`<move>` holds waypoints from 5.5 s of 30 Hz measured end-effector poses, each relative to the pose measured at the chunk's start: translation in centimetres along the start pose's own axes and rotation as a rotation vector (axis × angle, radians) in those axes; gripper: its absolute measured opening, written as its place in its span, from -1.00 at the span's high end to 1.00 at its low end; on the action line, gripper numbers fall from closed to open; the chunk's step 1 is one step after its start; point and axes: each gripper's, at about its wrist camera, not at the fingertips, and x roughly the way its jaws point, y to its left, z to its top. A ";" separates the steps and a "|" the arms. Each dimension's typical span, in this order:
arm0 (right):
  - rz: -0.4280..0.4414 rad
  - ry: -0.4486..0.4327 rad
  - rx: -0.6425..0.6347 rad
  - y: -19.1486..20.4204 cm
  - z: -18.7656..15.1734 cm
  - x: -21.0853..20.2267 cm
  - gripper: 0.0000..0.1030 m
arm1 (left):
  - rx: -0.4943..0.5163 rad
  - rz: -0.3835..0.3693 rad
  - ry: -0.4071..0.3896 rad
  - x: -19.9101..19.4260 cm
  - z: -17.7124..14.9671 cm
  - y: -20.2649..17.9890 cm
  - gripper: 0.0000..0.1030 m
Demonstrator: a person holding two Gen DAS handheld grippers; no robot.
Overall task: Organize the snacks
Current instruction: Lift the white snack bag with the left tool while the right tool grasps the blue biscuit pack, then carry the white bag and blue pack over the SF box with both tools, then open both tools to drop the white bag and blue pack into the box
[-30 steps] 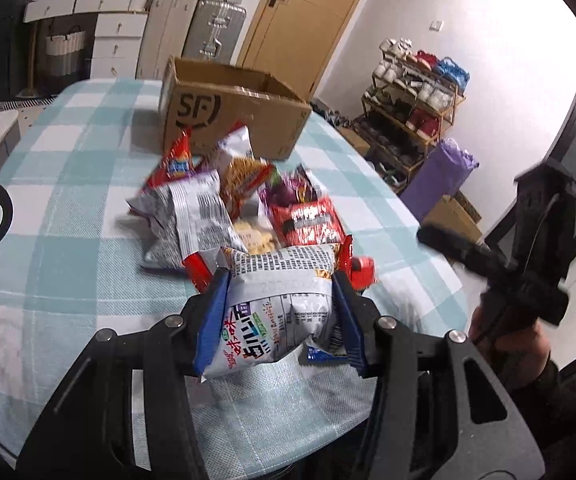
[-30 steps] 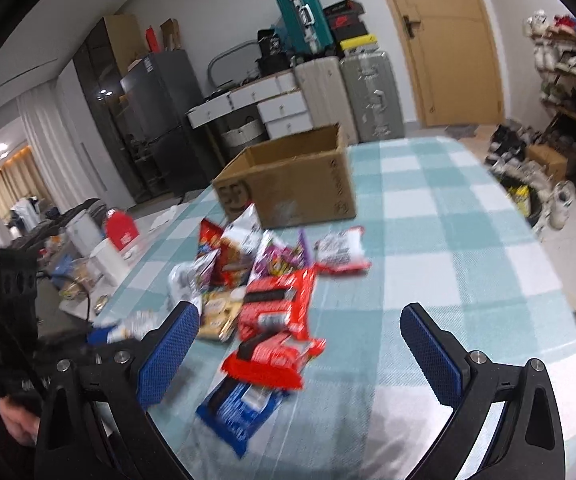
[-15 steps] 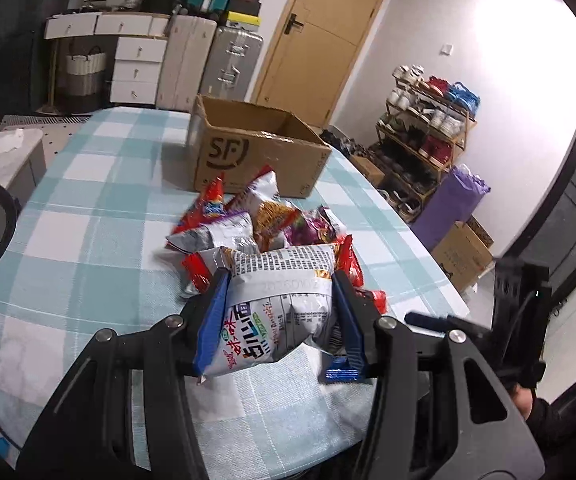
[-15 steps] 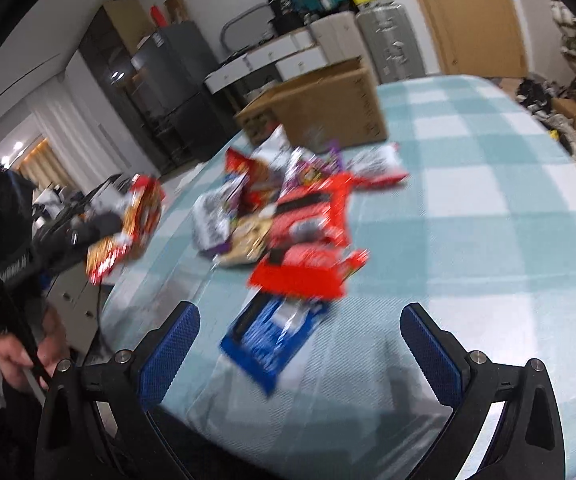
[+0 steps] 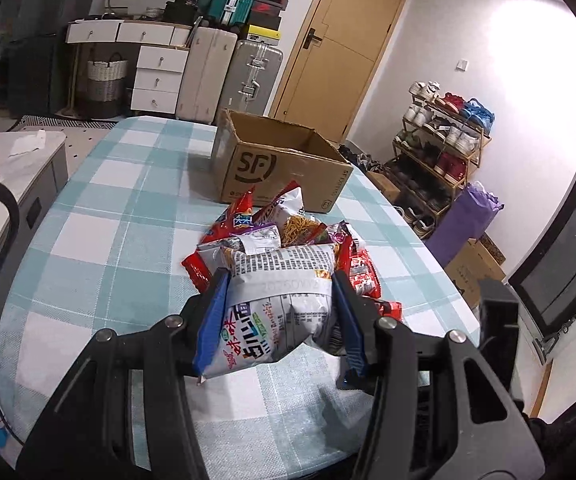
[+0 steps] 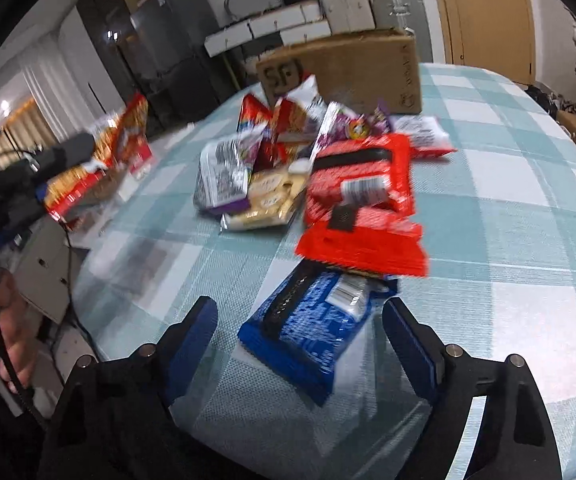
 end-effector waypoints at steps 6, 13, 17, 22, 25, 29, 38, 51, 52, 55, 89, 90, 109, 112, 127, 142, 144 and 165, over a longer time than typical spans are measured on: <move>-0.024 0.005 -0.033 1.0 0.2 1.0 -0.31 | -0.039 0.014 0.005 0.0 -0.4 1.1 0.06; -0.041 -0.002 -0.077 1.2 0.0 1.1 0.09 | -0.054 0.018 0.010 0.1 -0.6 1.6 0.06; -0.025 -0.022 -0.111 1.4 -0.4 0.4 0.16 | -0.049 0.020 0.015 0.4 -0.8 1.5 0.06; 0.011 -0.071 -0.170 2.5 -0.5 -0.8 0.16 | -0.048 0.021 0.027 0.8 -0.8 1.3 0.06; 0.046 -0.068 -0.161 2.5 -0.2 -0.9 0.16 | -0.048 0.021 0.027 1.0 -0.7 1.2 0.06; 0.062 -0.078 -0.148 2.4 0.0 -1.3 0.16 | -0.047 0.025 0.032 1.1 -0.7 1.1 0.06; 0.081 -0.157 -0.151 2.3 1.6 -4.1 0.16 | -0.034 0.027 0.043 1.5 -0.4 0.7 0.06; 0.107 -0.283 -0.135 1.8 4.3 -9.3 0.16 | 0.014 0.021 0.067 1.8 1.4 -1.0 0.06; 0.108 -0.301 -0.132 1.7 4.5 -9.9 0.16 | 0.021 0.017 0.064 1.7 1.9 -1.2 0.06; 0.120 -0.343 -0.131 1.5 5.4 -11.6 0.16 | 0.014 0.004 0.055 1.5 2.9 -1.4 0.06; 0.353 -0.500 -0.038 0.8 26.7 -21.2 0.16 | 0.202 0.132 -0.069 3.6 24.3 -7.2 0.05; 0.304 -0.498 -0.040 0.7 27.6 -20.6 0.16 | 0.201 0.144 -0.057 5.0 25.3 -7.0 0.05; 0.144 -0.170 0.065 -8.3 35.5 3.5 0.16 | 0.116 0.100 0.249 30.3 28.5 -1.5 0.04; 0.129 -0.131 0.056 -9.4 35.1 6.1 0.16 | 0.136 0.102 0.279 32.5 27.7 -1.1 0.04; 0.083 -0.113 0.013 -10.6 34.5 9.5 -0.03 | 0.144 0.133 0.333 37.1 25.8 -0.4 0.02; 0.113 -0.211 0.015 -9.9 33.0 2.1 -0.03 | 0.192 0.165 0.218 27.8 26.0 -4.0 -0.27; 0.120 -0.233 0.003 -9.4 32.5 0.6 -0.03 | 0.190 0.163 0.201 25.9 25.9 -4.4 -0.27; 0.148 -0.421 -0.137 -2.0 24.2 -12.4 -0.27 | 0.229 0.158 -0.005 7.0 21.4 -9.2 -0.58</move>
